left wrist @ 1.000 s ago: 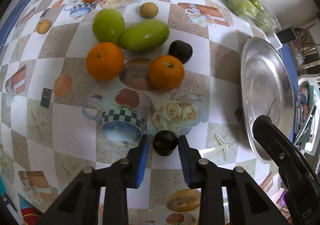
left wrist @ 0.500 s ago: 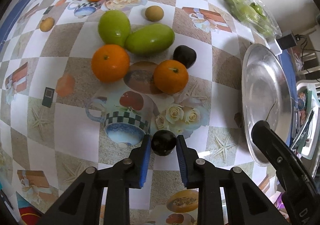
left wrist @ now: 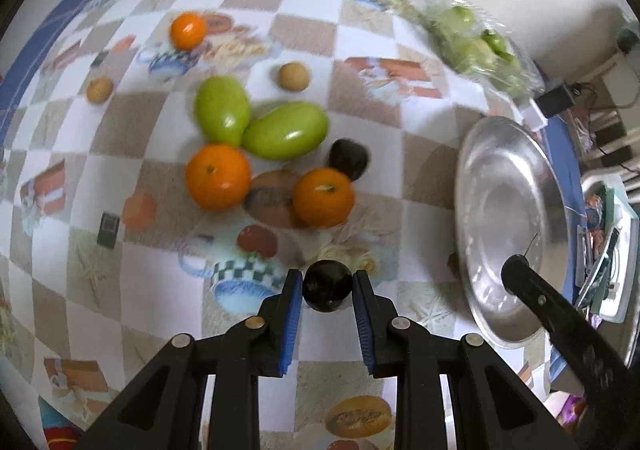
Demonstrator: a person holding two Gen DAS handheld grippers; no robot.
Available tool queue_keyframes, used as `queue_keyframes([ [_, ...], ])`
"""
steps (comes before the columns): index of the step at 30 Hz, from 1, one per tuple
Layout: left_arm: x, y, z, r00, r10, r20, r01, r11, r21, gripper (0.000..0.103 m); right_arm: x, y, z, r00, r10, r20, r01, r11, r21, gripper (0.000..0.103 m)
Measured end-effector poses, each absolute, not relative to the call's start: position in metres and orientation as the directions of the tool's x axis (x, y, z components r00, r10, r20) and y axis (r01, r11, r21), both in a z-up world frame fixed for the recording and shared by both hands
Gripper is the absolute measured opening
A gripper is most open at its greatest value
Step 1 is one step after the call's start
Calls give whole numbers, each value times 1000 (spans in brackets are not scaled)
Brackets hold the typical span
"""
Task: Organize fruits
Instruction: 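Carry both held cherries over the steel bowl with both tools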
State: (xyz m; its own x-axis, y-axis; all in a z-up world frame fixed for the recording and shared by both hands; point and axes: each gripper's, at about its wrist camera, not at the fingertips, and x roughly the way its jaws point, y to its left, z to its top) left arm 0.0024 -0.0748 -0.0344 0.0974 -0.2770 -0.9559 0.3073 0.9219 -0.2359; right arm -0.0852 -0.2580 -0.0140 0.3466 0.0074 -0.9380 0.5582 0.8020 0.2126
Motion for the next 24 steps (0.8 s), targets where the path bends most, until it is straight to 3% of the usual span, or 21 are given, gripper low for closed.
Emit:
queue_keyframes([
  [9, -4, -133, -13, 163, -372, -914, 499, 830, -249, 27, -93, -305, -21, 309, -76, -948, 680, 714, 165, 28],
  [24, -1, -212, -21, 168, -364, -916, 655, 736, -172, 28, -94, -358, -33, 303, -119, -945, 768, 618, 169, 28],
])
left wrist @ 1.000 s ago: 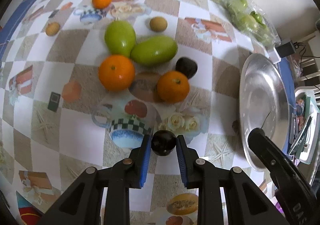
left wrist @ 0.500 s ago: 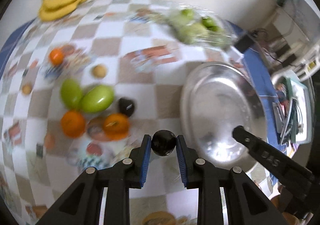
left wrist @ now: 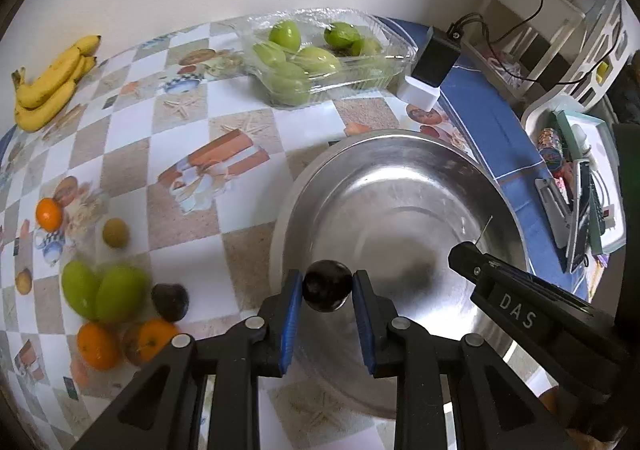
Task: Organize fruits
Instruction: 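Carry both held cherries over the steel bowl with both tools, then open both tools to drop the cherries into the steel bowl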
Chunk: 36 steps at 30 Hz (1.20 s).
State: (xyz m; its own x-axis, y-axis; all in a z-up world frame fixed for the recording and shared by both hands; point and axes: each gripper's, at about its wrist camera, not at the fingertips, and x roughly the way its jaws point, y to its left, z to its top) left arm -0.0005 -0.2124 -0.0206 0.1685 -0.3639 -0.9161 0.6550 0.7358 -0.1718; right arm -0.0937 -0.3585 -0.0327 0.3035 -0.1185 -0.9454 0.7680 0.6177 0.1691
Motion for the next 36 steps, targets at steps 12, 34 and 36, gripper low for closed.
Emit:
queue_keyframes([
  [12, -1, -234, -40, 128, -352, -927, 674, 717, -179, 28, -88, -369, -53, 239, -124, -963, 793, 597, 120, 28],
  [34, -9, -229, -25, 125, -388, -913, 674, 709, -209, 57, -87, -370, -33, 296, -171, -940, 791, 595, 140, 57],
  [36, -8, -227, -22, 132, -377, -917, 665, 720, -200, 58, -88, -371, -31, 297, -178, -938, 799, 585, 141, 57],
])
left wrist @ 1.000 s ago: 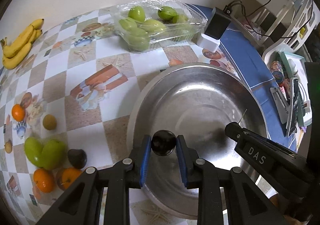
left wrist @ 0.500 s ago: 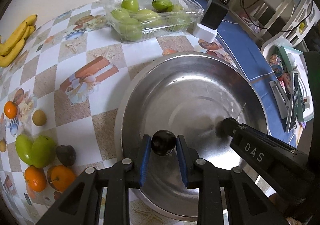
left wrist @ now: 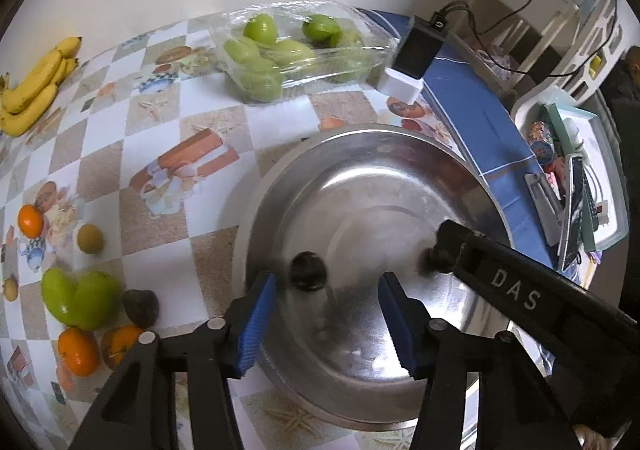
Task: Organize fruits
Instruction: 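Open both tools to drop the cherries into the steel bowl, then move both tools back toward the fruit beside the oranges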
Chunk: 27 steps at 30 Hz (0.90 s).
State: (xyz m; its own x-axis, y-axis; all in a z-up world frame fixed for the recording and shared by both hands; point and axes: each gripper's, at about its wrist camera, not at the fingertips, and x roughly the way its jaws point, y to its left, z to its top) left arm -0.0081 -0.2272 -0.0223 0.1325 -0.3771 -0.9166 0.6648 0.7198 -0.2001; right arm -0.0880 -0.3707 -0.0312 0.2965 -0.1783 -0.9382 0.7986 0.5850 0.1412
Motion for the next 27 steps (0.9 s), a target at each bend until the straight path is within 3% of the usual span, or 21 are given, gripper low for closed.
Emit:
queue_keyframes([
  [11, 29, -176, -25, 164, -299, -940, 463, 865, -194, 59, -93, -365, -36, 276, -159, -948, 799, 586, 134, 56],
  [21, 66, -107, -33, 191, -188, -963, 174, 972, -156, 68, -72, -329, -32, 324, -81, -943, 694, 698, 178, 56],
  [27, 70, -89, -33, 193, -188, -963, 123, 978, -166, 72, -66, -315, -28, 331, -76, -940, 658, 733, 173, 56],
])
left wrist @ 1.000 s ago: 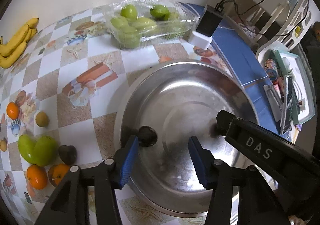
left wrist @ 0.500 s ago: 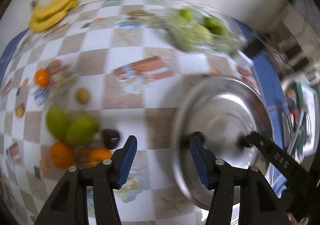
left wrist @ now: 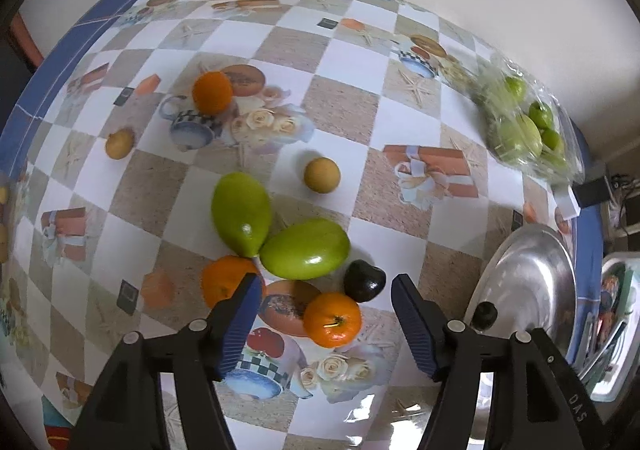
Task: Organize fruits
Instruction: 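Move both tools back toward the fruit beside the oranges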
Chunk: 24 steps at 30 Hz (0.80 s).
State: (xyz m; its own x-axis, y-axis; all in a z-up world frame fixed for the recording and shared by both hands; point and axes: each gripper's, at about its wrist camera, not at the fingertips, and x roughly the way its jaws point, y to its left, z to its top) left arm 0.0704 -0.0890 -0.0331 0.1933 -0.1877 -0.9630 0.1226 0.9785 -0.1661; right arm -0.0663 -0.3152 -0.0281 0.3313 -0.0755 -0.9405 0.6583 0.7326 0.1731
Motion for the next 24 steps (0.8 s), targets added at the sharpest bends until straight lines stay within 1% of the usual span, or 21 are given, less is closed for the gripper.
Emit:
queue_keyframes([
  [1, 71, -89, -32, 193, -188, -963, 120, 979, -167, 74, -67, -315, -29, 330, -73, -941, 657, 734, 173, 56],
  [2, 72, -88, -32, 195, -186, -963, 115, 979, -166, 78, -66, -315, -30, 327, -70, -942, 654, 736, 173, 56],
  [3, 72, -87, -33, 197, -183, -963, 109, 980, -164, 81, -66, -314, -30, 326, -68, -943, 651, 739, 172, 61],
  [4, 72, -85, -33, 199, -178, -964, 101, 982, -160, 91, -64, -315, -32, 326, -66, -943, 649, 741, 172, 70],
  [5, 72, -83, -32, 200, -170, -965, 93, 984, -155, 102, -63, -315, -33, 329, -64, -942, 644, 745, 175, 74],
  [6, 72, -82, -33, 203, -163, -966, 83, 985, -149, 103, -61, -314, -33, 334, -55, -941, 637, 749, 182, 77],
  [9, 74, -76, -37, 201, -147, -968, 61, 989, -138, 103, -59, -311, -36, 335, -23, -942, 622, 756, 203, 77],
  [12, 75, -73, -40, 192, -146, -970, 50, 989, -139, 103, -57, -306, -39, 321, -23, -947, 611, 769, 188, 78],
  [14, 75, -71, -40, 194, -146, -970, 46, 989, -140, 103, -55, -304, -41, 320, -20, -947, 603, 776, 187, 82],
  [15, 76, -71, -40, 198, -148, -969, 46, 989, -142, 103, -55, -303, -41, 323, -16, -946, 598, 779, 191, 89],
  [16, 76, -70, -39, 202, -151, -968, 48, 988, -144, 103, -54, -303, -41, 327, -14, -945, 595, 780, 194, 91],
  [18, 77, -70, -37, 209, -154, -966, 50, 988, -147, 103, -52, -301, -41, 335, -10, -942, 582, 788, 199, 92],
  [21, 79, -70, -34, 234, -131, -963, 79, 990, -116, 103, -51, -298, -41, 352, -1, -936, 564, 798, 212, 102],
  [24, 81, -72, -31, 275, -78, -958, 112, 992, -49, 103, -49, -295, -40, 362, -4, -932, 550, 809, 210, 103],
])
